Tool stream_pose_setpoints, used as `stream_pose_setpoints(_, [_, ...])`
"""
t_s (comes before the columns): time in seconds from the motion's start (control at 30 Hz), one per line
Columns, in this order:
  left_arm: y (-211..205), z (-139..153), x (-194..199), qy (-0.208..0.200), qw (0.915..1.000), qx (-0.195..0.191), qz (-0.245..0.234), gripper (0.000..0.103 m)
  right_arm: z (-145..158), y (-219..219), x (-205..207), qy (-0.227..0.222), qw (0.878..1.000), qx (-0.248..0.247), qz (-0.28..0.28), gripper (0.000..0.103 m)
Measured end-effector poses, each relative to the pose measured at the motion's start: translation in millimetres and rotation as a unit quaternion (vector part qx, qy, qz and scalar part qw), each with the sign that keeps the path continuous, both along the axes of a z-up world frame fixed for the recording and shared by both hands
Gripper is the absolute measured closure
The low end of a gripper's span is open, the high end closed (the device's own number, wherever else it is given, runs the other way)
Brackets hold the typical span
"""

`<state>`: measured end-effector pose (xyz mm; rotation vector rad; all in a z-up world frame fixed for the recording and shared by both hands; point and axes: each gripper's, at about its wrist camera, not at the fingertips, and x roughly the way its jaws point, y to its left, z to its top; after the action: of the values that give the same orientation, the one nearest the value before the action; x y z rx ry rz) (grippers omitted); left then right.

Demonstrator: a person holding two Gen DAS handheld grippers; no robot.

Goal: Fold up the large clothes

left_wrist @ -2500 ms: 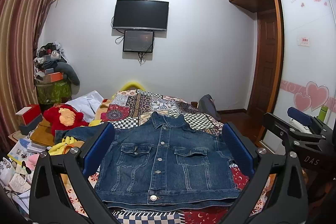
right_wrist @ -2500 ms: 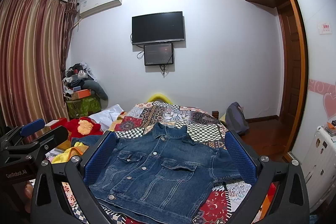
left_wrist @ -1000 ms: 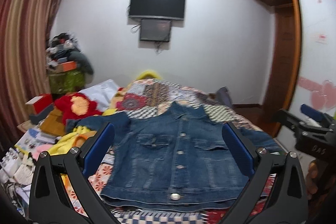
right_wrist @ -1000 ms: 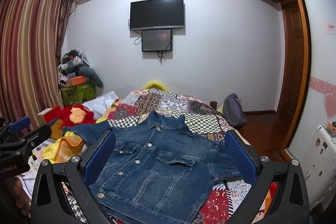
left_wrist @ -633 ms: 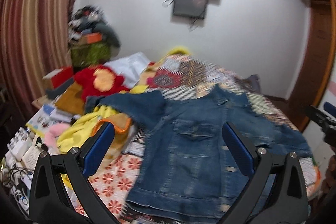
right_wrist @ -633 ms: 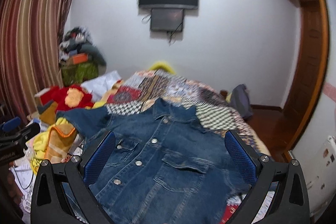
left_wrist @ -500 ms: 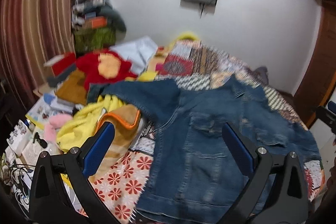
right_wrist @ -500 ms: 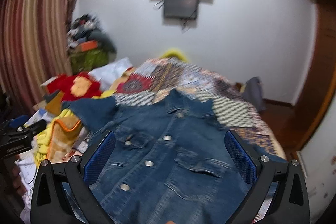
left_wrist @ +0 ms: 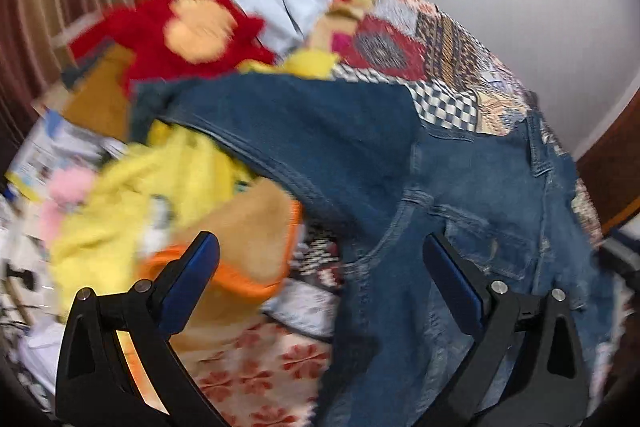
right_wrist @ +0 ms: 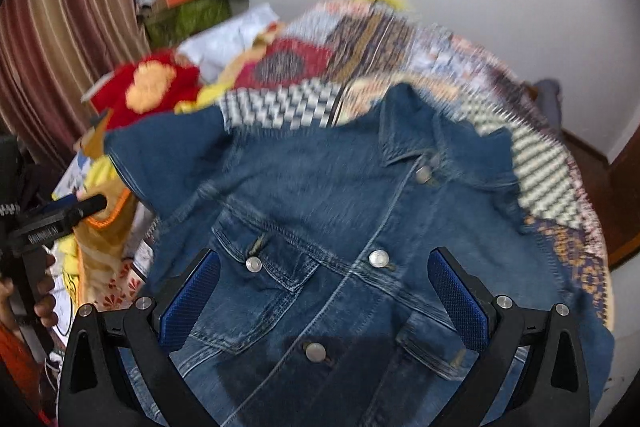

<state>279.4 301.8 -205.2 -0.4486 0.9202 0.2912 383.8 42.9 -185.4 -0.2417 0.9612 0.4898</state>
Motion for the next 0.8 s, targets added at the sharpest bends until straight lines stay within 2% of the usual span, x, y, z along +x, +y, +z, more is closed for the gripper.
stream_pose_setpoints(0.07, [2.9, -10.2, 14.7, 0.009, 0.9996, -0.028, -0.004, 0.0, -19.9, 10.5, 11.7, 0.025, 1.0, -0.013, 0.007, 0.0])
stream_pose_setpoints(0.17, [1.6, -20.6, 34.5, 0.02, 0.9986, -0.048, -0.014, 0.001, -48.0, 25.5, 24.0, 0.062, 0.997, -0.028, 0.021, 0.0])
stream_pose_setpoints(0.27, [0.7, -26.3, 49.1, 0.023, 0.9977, -0.061, -0.019, 0.001, -65.4, 38.6, 28.3, 0.078, 0.995, -0.04, 0.038, 0.0])
stream_pose_setpoints(0.33, [4.2, -29.3, 56.3, 0.017, 0.9956, -0.088, -0.026, 0.008, -75.3, 47.6, 31.6, 0.085, 0.994, -0.046, 0.049, 0.0])
stream_pose_setpoints(0.47, [19.2, -40.8, 64.7, 0.023, 0.9919, -0.125, 0.0, 0.012, -92.6, 62.5, 40.7, 0.11, 0.99, -0.053, 0.068, 0.0])
stream_pose_setpoints(0.53, [26.7, -43.5, 66.9, 0.028, 0.993, -0.114, 0.018, 0.025, -98.5, 66.7, 44.4, 0.108, 0.99, -0.063, 0.066, 0.0])
stream_pose_setpoints(0.67, [35.3, -48.8, 73.4, 0.038, 0.9945, -0.094, 0.027, 0.04, -101.8, 72.2, 41.6, 0.098, 0.989, -0.073, 0.077, 0.0])
stream_pose_setpoints(0.7, [36.5, -49.8, 75.3, 0.042, 0.995, -0.086, 0.03, 0.049, -102.2, 72.2, 41.2, 0.096, 0.989, -0.075, 0.079, 0.0])
stream_pose_setpoints(0.73, [37.9, -50.7, 77.5, 0.048, 0.996, -0.067, 0.036, 0.065, -102.3, 72.3, 40.2, 0.095, 0.989, -0.076, 0.082, 0.0])
stream_pose_setpoints(0.8, [42.9, -52.7, 81.0, 0.061, 0.9959, -0.039, 0.054, 0.082, -103.4, 72.2, 39.1, 0.097, 0.989, -0.075, 0.083, 0.0])
